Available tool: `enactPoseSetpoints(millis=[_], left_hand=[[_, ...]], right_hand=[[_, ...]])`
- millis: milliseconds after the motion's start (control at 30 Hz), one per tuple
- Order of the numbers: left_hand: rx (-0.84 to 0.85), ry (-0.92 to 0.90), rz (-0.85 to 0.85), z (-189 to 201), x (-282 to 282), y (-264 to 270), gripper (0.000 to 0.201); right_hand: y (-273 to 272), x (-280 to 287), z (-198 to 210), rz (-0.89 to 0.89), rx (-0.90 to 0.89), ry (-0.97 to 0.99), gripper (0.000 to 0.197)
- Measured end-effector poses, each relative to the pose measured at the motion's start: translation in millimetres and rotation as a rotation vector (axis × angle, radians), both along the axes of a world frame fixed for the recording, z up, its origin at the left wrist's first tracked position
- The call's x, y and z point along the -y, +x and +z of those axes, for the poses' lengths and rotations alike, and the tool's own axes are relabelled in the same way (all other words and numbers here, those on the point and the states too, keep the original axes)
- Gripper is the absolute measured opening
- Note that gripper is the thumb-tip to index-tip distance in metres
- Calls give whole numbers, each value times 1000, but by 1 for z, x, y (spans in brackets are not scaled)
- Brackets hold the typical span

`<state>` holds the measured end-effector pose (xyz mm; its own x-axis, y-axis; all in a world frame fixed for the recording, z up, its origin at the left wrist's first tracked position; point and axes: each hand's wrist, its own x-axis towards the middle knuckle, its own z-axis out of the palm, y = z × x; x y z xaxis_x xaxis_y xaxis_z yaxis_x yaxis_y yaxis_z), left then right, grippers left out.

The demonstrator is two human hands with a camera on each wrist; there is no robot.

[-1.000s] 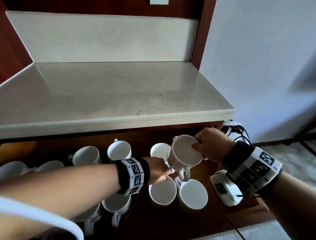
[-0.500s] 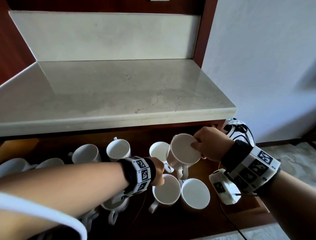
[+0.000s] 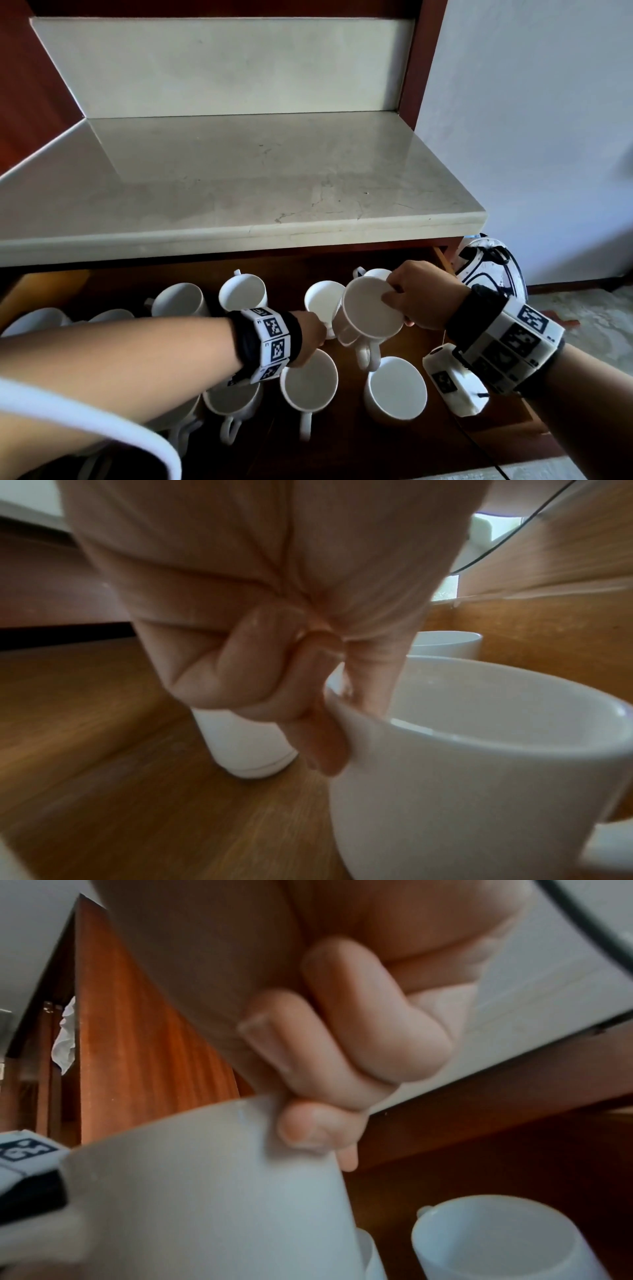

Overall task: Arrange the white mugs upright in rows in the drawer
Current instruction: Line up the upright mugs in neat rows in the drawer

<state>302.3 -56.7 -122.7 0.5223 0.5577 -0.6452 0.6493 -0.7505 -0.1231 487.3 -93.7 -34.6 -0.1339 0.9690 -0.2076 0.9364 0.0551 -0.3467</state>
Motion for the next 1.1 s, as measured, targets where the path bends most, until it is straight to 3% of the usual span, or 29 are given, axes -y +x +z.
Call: enactPoseSetpoints(millis=[67,133,200,300,433,500,667,800,933,1100], left_hand=[[-22,-4,33,-1,0,-6,6],[3,-16,86,0,-1,-13,19],[-50,9,74,6,1,-16,6],[-96,28,48,8,1,-19,33],[-148,30,30,6,2,-25,20],[-128,39,14,4,3,-27,11],[-108,56,52,2,2,-31,21],[-70,38,88,2,0,-33,22],[-51,60,69,1,-1,-31,21],[14,93,32,-6,-3,-25,24]], right_hand=[[-6,-2,-7,29,15,-23,25],[-13,-3,-14,52,30,-64,24],[-20,-5,-23,84,64,-117,23],[-28,-10,-38,127,126,-177,24],[-34,-15,-60,153,237,-221,22],[-36,-17,-70,143,260,-224,25],[-43,-23,-84,216,378,-236,18],[-46,-25,-91,241,449,-279,27],[-47,-23,-90,220,487,-293,14],[-50,-18,-83,271,533,-290,12]])
